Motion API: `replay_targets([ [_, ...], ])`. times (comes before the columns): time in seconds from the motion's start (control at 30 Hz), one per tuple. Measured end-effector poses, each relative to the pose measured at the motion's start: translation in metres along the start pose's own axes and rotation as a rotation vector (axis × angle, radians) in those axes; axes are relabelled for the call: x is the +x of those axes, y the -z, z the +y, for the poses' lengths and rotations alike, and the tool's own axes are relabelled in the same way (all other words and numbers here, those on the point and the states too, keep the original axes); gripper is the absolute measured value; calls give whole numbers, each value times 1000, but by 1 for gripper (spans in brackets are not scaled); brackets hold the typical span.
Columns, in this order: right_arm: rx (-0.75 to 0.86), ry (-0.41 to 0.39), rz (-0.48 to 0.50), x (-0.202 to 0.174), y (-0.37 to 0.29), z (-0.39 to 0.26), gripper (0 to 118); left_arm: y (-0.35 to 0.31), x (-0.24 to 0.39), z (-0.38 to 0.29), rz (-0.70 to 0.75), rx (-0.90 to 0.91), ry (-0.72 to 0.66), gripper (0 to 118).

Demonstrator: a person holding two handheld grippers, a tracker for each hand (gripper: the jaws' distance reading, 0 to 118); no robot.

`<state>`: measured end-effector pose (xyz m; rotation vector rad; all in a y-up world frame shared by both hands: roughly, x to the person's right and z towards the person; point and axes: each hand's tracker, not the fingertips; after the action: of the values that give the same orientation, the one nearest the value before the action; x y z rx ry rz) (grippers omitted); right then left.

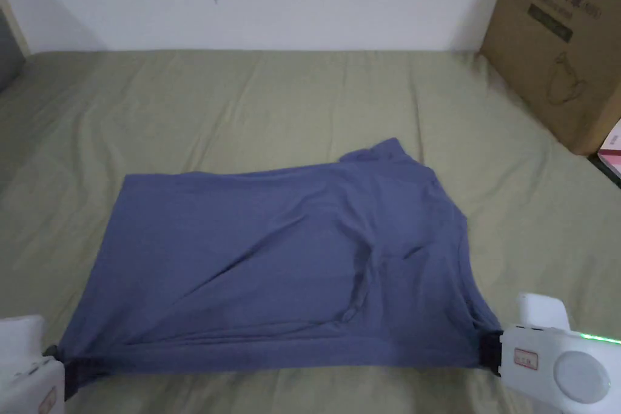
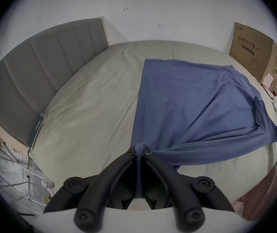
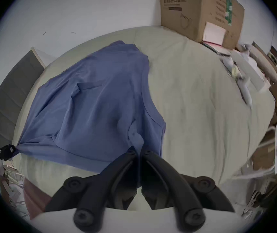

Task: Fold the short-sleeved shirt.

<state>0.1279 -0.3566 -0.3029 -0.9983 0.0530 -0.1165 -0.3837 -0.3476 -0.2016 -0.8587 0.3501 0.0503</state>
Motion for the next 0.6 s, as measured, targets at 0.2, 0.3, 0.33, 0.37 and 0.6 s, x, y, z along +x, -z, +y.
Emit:
replay_targets([
  [0.2, 7, -47, -26, -1, -9, -33, 2, -8, -2, -29, 3, -25, -9, 14],
  [0.3, 1, -48, -93, -9, -15, -28, 32, -17, -1, -29, -12, -24, -8, 72],
  [0.33, 21, -49, -87, -10, -18, -29, 54, -21, 0, -27, -19, -14, -18, 83],
  [0.37, 27, -55, -77, -10, -20, -30, 70, -26, -1, -25, -34, -15, -26, 87],
  [0.6, 113, -221, -46, -37, -82, -34, 56, -74, 2, -22, -205, 40, -48, 50],
])
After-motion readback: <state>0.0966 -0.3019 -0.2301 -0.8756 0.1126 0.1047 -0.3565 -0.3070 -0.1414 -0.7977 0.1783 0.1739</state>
